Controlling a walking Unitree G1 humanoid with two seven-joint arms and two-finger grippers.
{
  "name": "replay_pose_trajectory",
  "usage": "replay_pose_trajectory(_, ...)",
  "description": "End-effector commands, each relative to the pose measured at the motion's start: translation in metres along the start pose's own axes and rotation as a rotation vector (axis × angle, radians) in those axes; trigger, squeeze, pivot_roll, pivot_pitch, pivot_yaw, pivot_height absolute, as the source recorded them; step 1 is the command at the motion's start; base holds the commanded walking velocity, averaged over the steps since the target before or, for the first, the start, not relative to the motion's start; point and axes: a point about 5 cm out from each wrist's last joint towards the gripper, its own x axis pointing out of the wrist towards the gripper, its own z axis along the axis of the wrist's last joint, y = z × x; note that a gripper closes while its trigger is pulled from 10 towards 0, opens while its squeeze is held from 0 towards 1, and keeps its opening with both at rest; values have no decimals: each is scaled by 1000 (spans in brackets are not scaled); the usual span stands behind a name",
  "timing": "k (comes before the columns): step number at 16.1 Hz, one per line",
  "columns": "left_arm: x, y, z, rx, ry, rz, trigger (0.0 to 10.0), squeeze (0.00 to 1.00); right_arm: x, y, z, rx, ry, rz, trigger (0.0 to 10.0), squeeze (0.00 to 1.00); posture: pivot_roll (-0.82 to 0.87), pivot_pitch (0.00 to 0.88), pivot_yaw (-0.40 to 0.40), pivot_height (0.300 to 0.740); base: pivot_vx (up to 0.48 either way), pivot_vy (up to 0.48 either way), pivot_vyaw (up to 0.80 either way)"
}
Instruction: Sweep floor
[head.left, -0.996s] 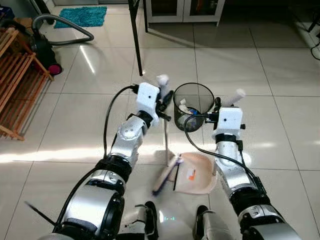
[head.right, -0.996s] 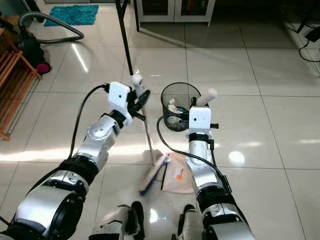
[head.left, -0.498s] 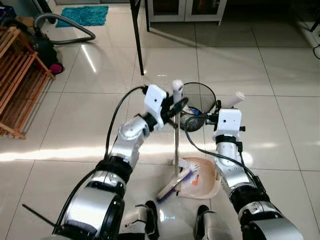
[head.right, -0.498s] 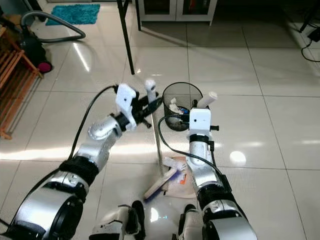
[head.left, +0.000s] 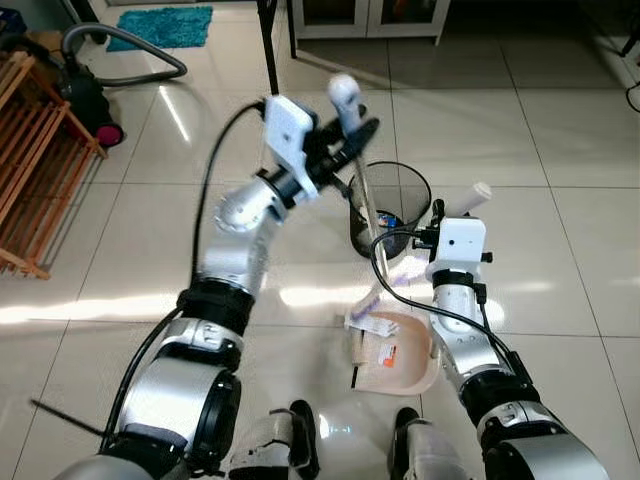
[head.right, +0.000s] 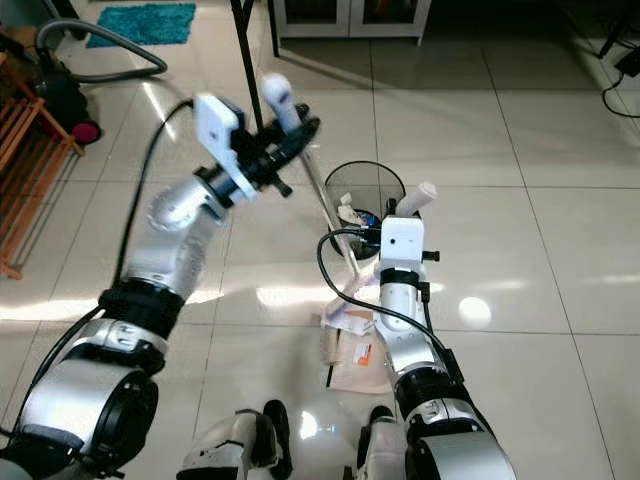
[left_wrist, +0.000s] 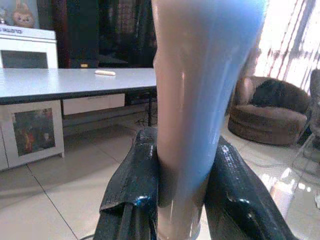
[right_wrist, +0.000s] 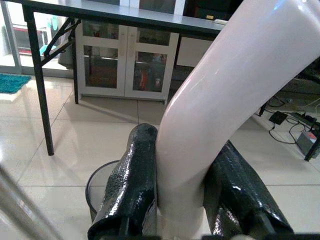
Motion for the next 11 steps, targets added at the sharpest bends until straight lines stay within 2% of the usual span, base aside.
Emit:
replay_pose_trajectory(1,-3,0,4,-22,-30,0,10000,0,-6,3,-7,18,37,3,10000,0,135,258,97,740,0,0,0)
replay_pose_trajectory(2,-9,5,3,27,-11,35,10000,0,-7,4,-8,18,40,6,10000,0,136,256,97,740,0,0,0)
replay_pose_trajectory(4,-25,17,-9,217,92,106,10000,0,-9,3,-9,40,46,4,10000,0,140,261,100,740,0,0,0)
replay_pose_trajectory(5,-32,20,-15,237,123,138,10000,0,-11,3,-10,50,46,2,10000,0,135,262,103,740,0,0,0)
replay_pose_trajectory(8,-42,18,-29,195,150,200,10000,0,-19,2,-14,56,51,-2,10000,0,124,271,106,740,0,0,0)
replay_pose_trajectory(11,-50,6,-56,162,217,222,10000,0,-24,1,-15,66,50,-8,10000,0,99,287,119,740,0,0,0)
